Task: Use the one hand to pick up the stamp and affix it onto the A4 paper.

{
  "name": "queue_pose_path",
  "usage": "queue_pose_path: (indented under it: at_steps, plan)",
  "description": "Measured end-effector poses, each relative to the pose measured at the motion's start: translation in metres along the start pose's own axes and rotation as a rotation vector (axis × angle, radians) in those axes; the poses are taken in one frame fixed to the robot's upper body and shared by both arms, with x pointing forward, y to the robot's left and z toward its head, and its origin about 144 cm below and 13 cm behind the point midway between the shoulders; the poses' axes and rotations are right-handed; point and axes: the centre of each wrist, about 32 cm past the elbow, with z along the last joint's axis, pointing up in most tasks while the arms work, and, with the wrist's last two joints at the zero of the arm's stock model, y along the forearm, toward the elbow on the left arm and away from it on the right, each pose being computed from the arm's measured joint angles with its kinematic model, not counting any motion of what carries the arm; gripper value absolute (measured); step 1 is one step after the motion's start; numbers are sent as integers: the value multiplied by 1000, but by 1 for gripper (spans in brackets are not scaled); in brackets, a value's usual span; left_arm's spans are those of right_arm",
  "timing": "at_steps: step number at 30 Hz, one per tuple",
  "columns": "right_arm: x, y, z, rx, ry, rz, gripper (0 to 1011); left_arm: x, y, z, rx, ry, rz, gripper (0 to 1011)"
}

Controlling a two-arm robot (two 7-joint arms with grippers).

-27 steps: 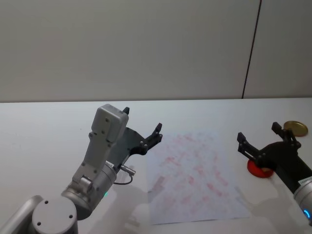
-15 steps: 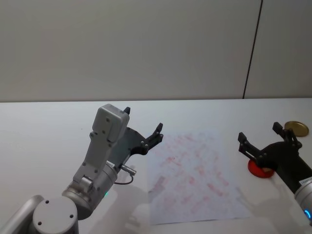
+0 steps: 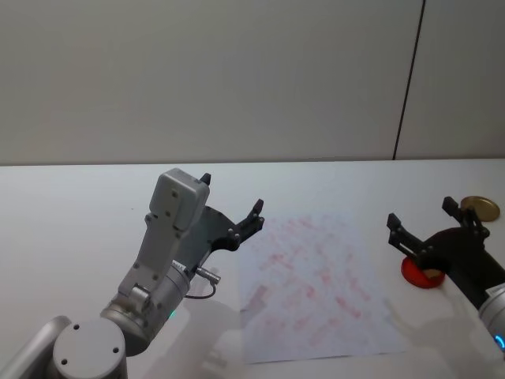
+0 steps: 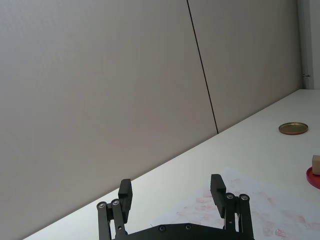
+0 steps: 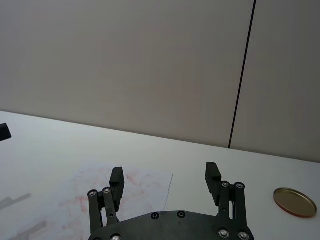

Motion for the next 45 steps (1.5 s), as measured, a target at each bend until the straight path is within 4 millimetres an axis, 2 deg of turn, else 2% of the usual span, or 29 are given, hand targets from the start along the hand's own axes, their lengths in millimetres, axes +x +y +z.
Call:
queue_pose_path:
  at_steps: [11, 24, 42, 45]
  plan:
    - [23, 10, -5, -72, 3, 20, 1001, 0, 0, 0, 0, 0, 0, 993]
    - [46, 16, -20, -186, 8, 48, 1001, 0, 0, 0, 0, 0, 0, 993]
    - [55, 20, -36, -271, 21, 30, 1001, 0, 0, 0, 0, 0, 0, 993]
    - [55, 20, -38, -282, 24, 28, 962, 0, 0, 0, 0, 0, 0, 993]
